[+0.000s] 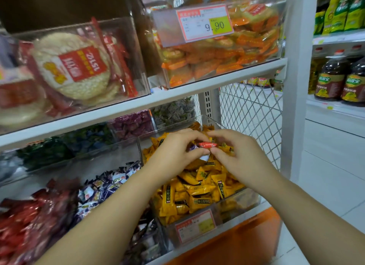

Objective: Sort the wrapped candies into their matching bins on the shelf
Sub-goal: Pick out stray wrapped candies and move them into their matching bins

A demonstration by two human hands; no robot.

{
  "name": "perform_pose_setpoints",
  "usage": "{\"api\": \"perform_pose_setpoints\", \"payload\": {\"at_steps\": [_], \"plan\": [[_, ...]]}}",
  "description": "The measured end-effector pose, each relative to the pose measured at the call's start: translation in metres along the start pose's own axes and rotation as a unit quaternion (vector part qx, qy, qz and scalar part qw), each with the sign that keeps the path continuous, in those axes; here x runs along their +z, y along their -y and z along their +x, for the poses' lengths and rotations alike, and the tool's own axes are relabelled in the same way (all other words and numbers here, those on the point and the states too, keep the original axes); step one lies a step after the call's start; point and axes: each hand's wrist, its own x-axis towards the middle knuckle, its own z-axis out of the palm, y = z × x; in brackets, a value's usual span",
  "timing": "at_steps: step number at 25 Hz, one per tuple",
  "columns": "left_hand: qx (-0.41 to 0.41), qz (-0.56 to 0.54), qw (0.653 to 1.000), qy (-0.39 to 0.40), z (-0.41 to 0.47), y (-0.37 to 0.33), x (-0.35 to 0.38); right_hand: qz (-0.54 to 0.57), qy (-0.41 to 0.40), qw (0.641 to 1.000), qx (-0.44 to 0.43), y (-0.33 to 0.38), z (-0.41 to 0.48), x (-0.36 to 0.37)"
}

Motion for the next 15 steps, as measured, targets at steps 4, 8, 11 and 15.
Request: {"api": "perform_pose_setpoints", "payload": {"at_steps": [4,8,11,15], "plan": [[-0.031,-0.011,0.998,-0.058,-0.050,0.003,-0.039,0.095,0.024,0.995,-0.009,0.051,-0.005,0.029],[-0.102,0.011,0.991,-0.087,-0.110,0.022,-0.074,0.101,0.056,0.993,-0.018,0.088,-0.010,0.072],[-0.170,0.065,0.979,-0.094,-0.147,0.053,-0.089,0.084,0.068,0.994,-0.027,0.103,-0.010,0.100],[-0.196,0.139,0.966,-0.097,-0.188,0.079,-0.110,0.080,0.081,0.993,-0.031,0.120,-0.009,0.131]]}}
